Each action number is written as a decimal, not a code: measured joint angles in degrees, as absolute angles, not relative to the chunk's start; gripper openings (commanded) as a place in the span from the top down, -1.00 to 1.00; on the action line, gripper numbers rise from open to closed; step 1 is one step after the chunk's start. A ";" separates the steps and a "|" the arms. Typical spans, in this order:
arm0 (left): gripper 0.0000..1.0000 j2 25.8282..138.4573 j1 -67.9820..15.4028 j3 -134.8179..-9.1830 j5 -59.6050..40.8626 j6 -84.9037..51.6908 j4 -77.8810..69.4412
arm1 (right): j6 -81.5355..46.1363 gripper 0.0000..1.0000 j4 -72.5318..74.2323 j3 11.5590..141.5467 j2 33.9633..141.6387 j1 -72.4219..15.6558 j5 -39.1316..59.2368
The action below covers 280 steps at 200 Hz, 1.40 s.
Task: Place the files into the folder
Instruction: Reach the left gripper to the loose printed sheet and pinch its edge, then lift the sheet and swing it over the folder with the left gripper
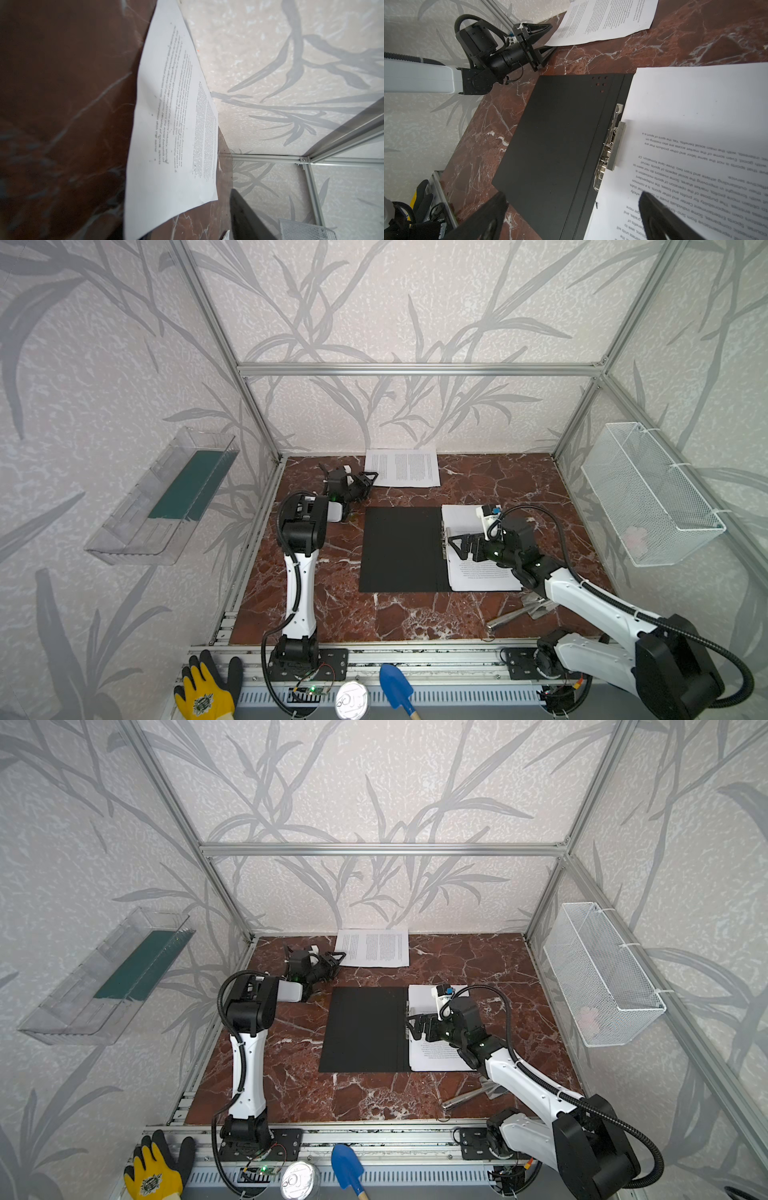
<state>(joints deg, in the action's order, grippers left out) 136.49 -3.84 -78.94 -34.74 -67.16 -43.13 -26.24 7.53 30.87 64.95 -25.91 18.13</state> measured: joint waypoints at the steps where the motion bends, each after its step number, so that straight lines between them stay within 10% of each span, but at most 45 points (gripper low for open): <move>1: 0.05 136.49 -3.81 -78.94 -34.76 -67.22 -43.05 | -26.24 -0.98 7.53 30.87 64.95 -25.91 18.13; 59: 1.00 136.49 -3.38 -80.62 -34.61 -67.37 -40.69 | -26.00 -0.98 7.51 30.87 64.97 -26.04 18.06; 148: 1.00 126.48 -4.71 -79.29 -37.52 -66.43 -33.85 | -24.18 -0.98 4.49 30.89 63.90 -26.33 13.58; 211: 1.00 104.22 -21.52 -80.09 -32.75 -58.81 -20.82 | -23.70 -0.98 1.26 30.89 59.44 -26.33 7.46; 280: 1.00 106.65 -30.85 -93.10 -30.17 -55.16 -7.70 | -22.87 -0.98 -2.17 30.89 55.11 -26.35 2.98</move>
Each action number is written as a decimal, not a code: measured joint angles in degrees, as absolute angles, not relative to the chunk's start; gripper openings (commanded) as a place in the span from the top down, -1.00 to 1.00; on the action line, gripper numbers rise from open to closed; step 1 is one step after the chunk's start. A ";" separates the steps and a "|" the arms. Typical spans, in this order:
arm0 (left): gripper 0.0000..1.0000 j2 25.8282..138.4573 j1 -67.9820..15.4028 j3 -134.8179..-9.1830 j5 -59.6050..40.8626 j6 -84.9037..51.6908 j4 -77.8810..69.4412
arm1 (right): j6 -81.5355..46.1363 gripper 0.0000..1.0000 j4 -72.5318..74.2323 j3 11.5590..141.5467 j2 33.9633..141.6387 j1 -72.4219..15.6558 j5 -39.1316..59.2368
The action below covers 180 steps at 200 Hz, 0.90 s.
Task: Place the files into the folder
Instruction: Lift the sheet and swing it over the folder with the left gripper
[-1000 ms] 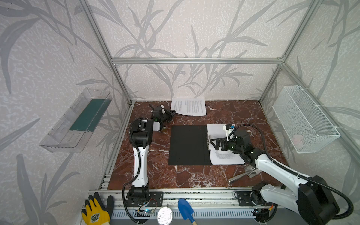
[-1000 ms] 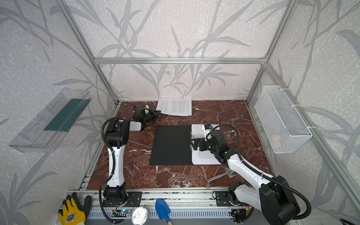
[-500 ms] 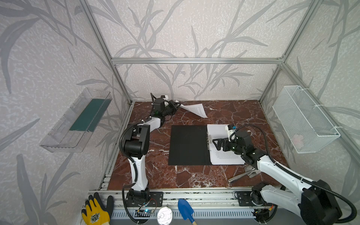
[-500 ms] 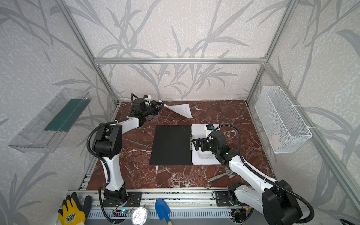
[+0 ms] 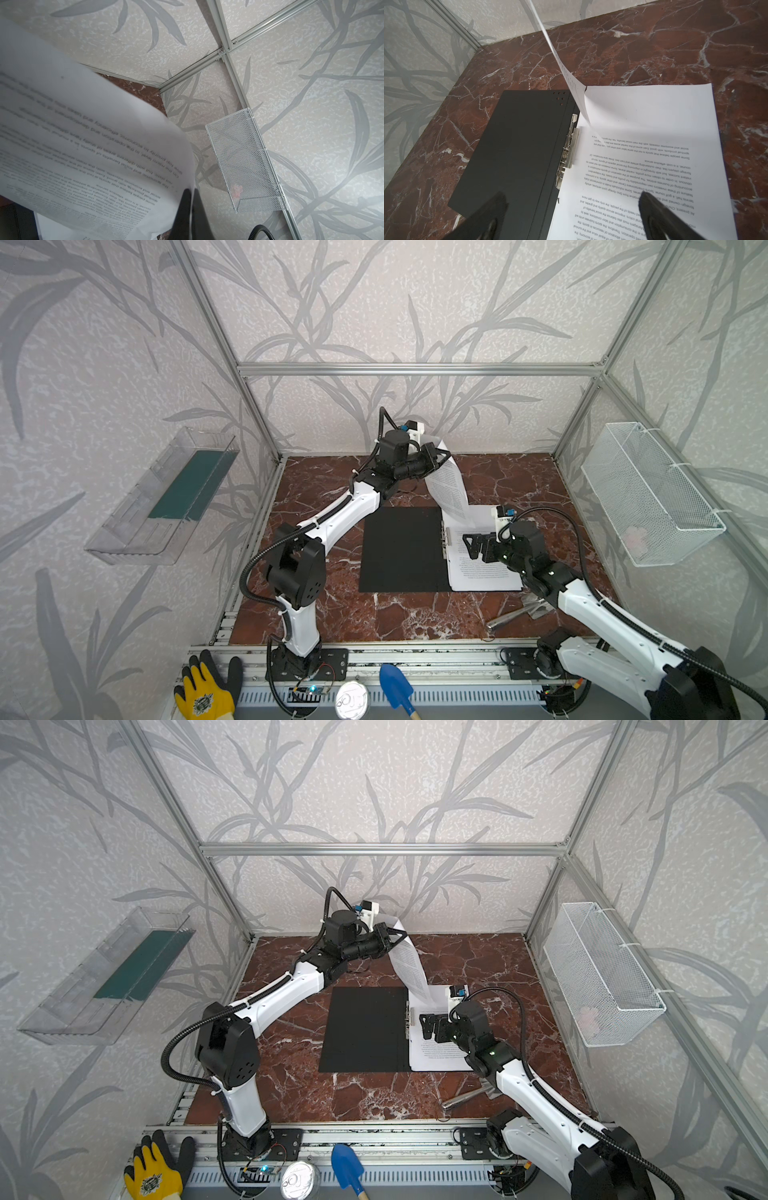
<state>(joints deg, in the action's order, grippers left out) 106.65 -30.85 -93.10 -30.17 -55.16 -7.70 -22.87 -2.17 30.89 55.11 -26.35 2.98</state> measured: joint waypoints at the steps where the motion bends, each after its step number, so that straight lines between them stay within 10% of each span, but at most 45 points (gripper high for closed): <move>1: 1.00 106.69 -30.89 -93.12 -30.22 -55.18 -7.68 | -22.85 -0.98 -2.20 30.89 55.02 -26.35 3.01; 115: 1.00 111.11 -35.99 -105.80 -32.10 -55.70 -4.91 | -22.41 -0.98 -2.48 30.89 54.87 -26.37 1.93; 180: 1.00 100.42 -35.94 -84.29 -27.70 -54.59 -6.52 | -22.48 -0.98 -2.44 29.39 49.10 -26.37 1.48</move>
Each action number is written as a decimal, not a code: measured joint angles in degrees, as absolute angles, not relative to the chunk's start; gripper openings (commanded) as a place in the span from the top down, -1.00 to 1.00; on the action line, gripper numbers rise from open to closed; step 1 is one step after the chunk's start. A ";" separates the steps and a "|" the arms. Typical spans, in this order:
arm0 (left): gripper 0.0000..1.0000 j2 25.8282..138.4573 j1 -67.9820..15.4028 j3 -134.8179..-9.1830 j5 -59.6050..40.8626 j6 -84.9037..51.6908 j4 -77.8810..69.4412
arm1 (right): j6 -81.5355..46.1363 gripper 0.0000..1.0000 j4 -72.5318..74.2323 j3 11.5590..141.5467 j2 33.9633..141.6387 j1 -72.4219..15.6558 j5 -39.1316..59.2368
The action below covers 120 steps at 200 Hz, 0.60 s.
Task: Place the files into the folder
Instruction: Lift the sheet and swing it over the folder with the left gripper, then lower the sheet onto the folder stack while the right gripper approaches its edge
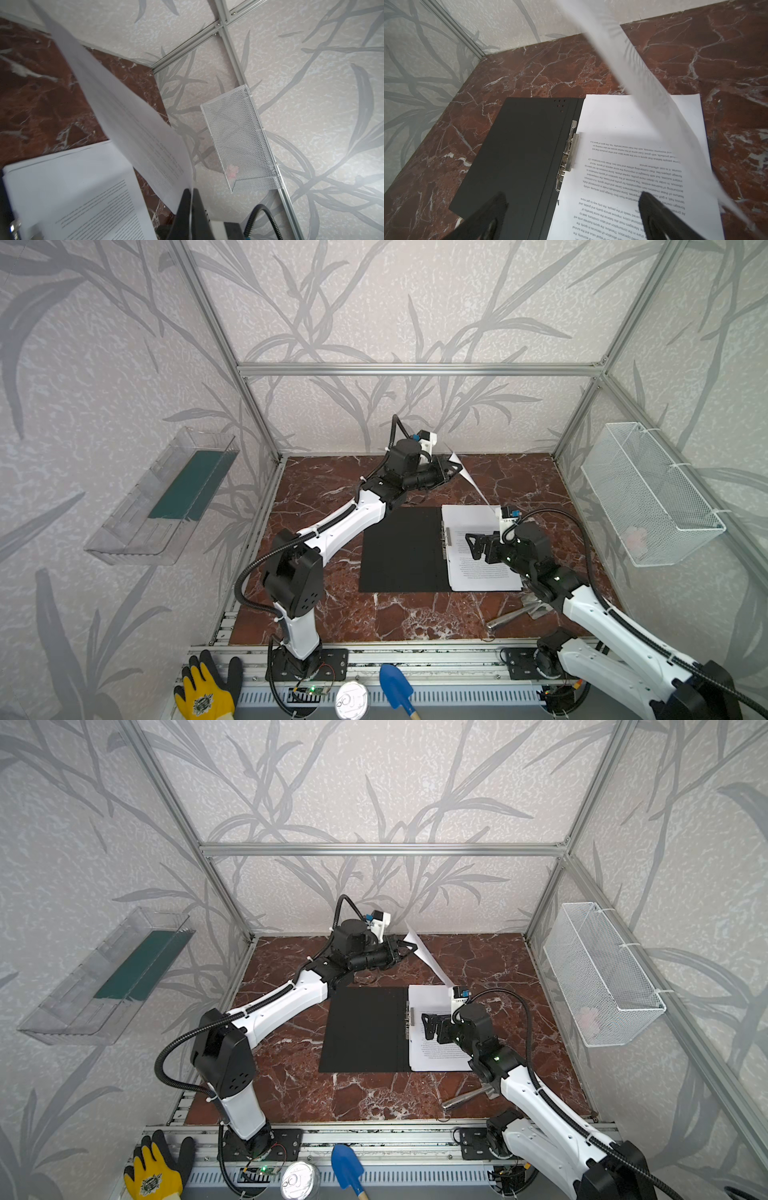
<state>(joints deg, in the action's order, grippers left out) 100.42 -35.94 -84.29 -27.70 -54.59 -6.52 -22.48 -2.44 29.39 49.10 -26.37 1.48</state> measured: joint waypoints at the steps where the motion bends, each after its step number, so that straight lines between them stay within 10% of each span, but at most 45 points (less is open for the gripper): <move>1: 1.00 100.27 -35.94 -83.99 -27.53 -54.52 -6.50 | -22.48 -0.98 -2.42 29.36 48.95 -26.37 1.48; 61: 1.00 84.79 -36.53 -53.91 -13.56 -56.29 -8.36 | -22.76 -0.98 -1.13 26.81 38.30 -26.35 1.56; 120: 1.00 77.91 -36.80 -35.75 -5.19 -57.06 -8.38 | -28.27 -0.98 -3.03 30.09 49.41 -26.57 5.56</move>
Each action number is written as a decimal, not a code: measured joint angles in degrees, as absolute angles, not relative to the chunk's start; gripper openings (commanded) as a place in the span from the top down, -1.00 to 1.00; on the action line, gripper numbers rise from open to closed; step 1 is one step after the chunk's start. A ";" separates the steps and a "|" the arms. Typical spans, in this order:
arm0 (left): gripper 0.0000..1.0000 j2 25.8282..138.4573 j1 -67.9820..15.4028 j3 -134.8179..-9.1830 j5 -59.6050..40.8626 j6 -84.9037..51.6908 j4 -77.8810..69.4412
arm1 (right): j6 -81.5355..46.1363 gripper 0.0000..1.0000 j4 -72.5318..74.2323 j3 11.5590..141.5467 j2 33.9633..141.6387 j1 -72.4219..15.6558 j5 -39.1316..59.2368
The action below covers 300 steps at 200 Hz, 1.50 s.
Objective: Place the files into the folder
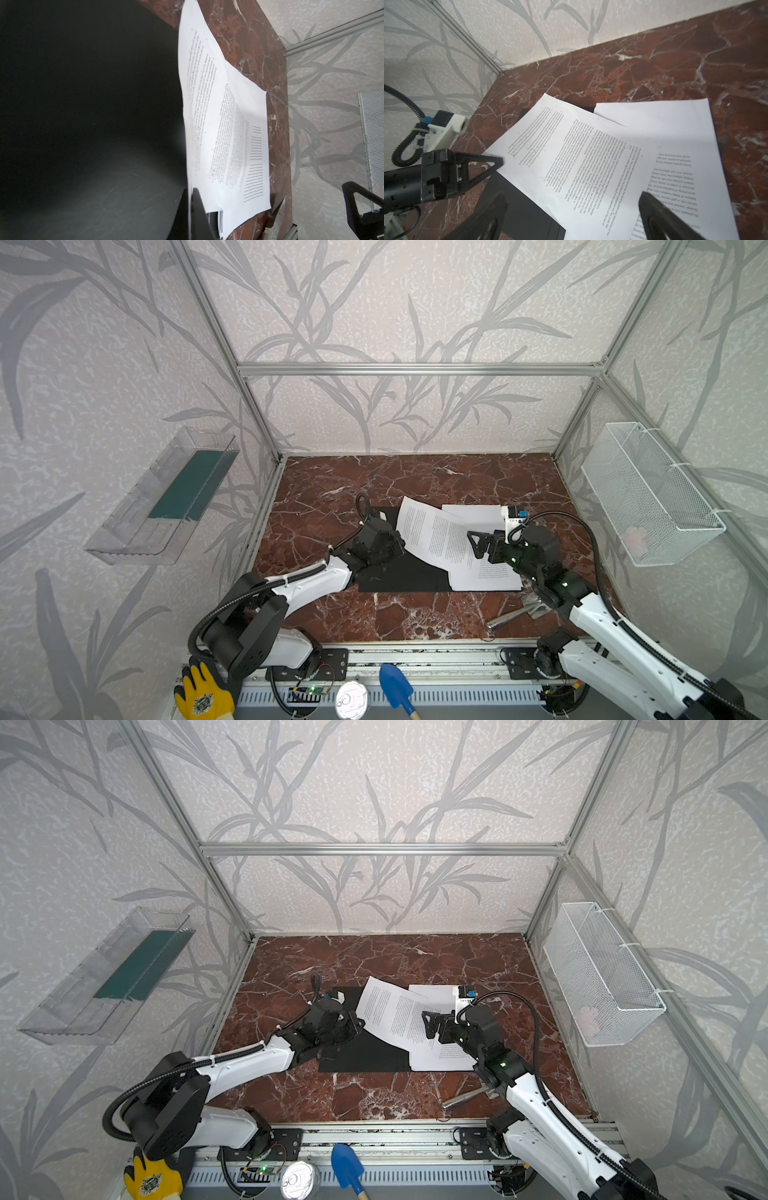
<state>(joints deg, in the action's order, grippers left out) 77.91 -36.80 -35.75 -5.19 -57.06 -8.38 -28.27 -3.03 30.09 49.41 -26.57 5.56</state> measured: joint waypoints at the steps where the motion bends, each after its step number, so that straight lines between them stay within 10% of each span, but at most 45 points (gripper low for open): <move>1: 1.00 77.82 -36.80 -35.68 -5.08 -57.04 -8.38 | -28.56 -0.98 -3.09 30.09 49.65 -26.59 5.72; 122: 1.00 82.02 -33.19 -25.21 -1.30 -57.63 -26.68 | -46.35 -0.98 13.78 28.42 71.99 -51.48 -5.67; 300: 1.00 93.21 -30.24 -21.15 -15.73 -71.70 -55.94 | -60.64 -0.92 32.56 25.19 80.60 -56.71 -14.72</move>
